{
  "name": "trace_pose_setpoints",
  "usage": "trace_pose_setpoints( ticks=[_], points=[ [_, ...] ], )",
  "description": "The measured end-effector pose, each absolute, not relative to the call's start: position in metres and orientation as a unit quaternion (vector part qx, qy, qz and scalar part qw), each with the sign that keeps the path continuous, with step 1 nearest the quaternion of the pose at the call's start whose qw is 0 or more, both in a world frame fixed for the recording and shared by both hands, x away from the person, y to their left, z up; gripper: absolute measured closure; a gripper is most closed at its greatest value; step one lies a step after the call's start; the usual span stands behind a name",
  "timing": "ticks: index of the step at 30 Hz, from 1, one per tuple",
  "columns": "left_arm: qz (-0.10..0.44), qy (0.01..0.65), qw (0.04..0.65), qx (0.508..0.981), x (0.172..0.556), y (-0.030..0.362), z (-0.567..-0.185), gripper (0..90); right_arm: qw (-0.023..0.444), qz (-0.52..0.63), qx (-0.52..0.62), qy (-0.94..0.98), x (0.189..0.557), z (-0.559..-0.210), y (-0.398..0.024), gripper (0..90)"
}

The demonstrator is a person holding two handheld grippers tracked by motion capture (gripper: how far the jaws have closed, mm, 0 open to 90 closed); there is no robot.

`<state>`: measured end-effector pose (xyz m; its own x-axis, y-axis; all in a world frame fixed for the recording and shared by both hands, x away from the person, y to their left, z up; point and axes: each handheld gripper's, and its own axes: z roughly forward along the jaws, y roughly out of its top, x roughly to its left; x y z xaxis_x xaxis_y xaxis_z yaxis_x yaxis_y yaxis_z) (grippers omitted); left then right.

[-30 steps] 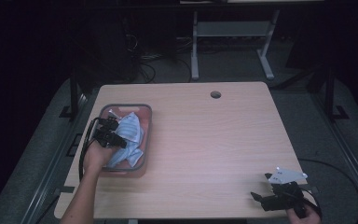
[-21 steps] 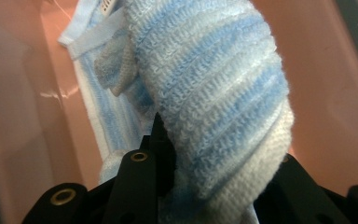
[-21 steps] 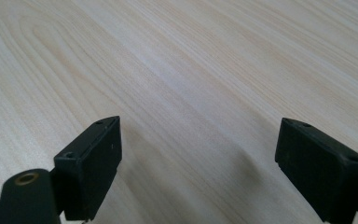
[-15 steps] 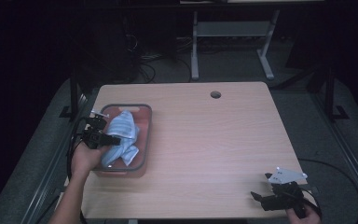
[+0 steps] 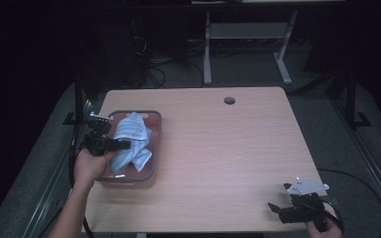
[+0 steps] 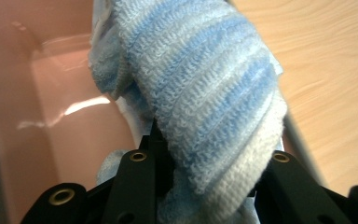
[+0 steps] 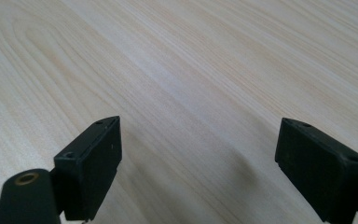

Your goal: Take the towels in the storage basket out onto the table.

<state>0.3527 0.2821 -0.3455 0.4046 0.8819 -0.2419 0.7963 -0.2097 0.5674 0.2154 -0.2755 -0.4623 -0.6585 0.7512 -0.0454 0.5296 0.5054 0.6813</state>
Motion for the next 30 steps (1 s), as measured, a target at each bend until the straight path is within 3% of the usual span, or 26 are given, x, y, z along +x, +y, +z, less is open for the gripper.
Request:
trace_pose_setpoints(
  ticks=[8,30],
  points=[
    [0.06,0.536,0.353,0.765,0.351,0.281,-0.33,67.4,0.173,0.325,0.377,0.85,0.216,-0.462,-0.276,14.0],
    [0.069,0.503,0.372,0.777,0.348,0.257,-0.298,67.2,0.175,0.328,0.38,0.847,0.214,-0.46,-0.277,14.0]
  ],
)
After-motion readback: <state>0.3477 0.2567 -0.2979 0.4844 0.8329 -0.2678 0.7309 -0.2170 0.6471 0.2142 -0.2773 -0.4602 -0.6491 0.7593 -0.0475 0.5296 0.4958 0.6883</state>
